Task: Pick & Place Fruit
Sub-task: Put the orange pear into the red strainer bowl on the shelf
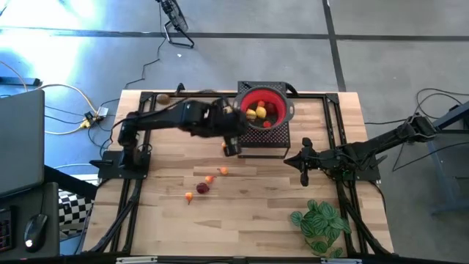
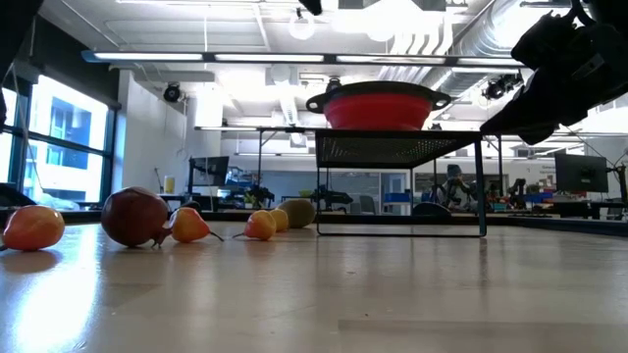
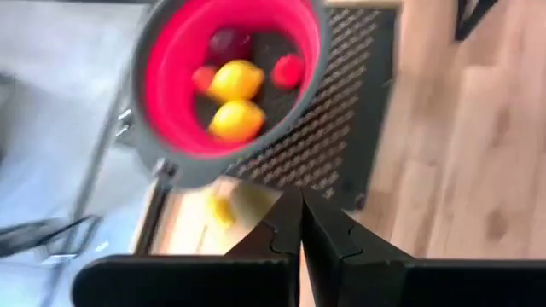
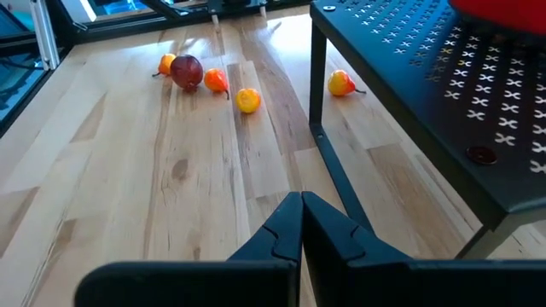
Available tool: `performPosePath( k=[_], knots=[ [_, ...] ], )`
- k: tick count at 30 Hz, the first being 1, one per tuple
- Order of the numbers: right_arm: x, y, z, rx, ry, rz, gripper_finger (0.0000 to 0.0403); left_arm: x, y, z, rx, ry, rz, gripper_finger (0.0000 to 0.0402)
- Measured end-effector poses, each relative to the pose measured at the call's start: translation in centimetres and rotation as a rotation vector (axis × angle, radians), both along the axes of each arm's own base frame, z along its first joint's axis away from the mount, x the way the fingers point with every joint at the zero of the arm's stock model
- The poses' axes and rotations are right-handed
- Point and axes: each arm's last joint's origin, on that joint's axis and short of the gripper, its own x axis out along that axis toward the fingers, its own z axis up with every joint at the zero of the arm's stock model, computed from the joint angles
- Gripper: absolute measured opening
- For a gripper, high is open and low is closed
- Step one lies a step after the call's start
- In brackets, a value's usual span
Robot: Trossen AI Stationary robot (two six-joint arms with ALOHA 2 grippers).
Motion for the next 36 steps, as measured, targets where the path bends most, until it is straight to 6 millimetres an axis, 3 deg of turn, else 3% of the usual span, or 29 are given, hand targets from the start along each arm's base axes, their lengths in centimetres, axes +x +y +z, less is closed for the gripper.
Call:
performPosePath(
  k=[7,12,18,21,27,36],
  knots=[
    [0.0,0.0,0.1,0.002,-0.007,0.000,0.0002,-1.3,-4.0,-2.6,0.049,0.091,0.052,0.0000],
    [0.1,0.0,0.2,0.006,-0.020,0.000,0.0002,-1.9,-6.8,-6.4,0.033,0.126,0.050,0.0000],
    [0.1,0.0,0.2,0.008,-0.026,0.000,0.0002,-1.7,-9.3,-11.5,-0.051,-0.004,-0.018,0.0000],
    [0.2,0.1,0.4,0.014,-0.040,0.001,0.0002,-1.4,-9.8,-13.3,-0.124,-0.025,-0.105,0.0000],
    [0.2,0.1,0.5,0.031,-0.059,-0.005,0.0002,-0.8,-10.4,-14.7,-0.191,-0.103,-0.338,0.0000],
    [0.2,0.1,0.6,0.033,-0.069,-0.014,0.0002,-2.4,-9.9,-15.7,-0.162,-0.028,-0.386,0.0000]
  ],
)
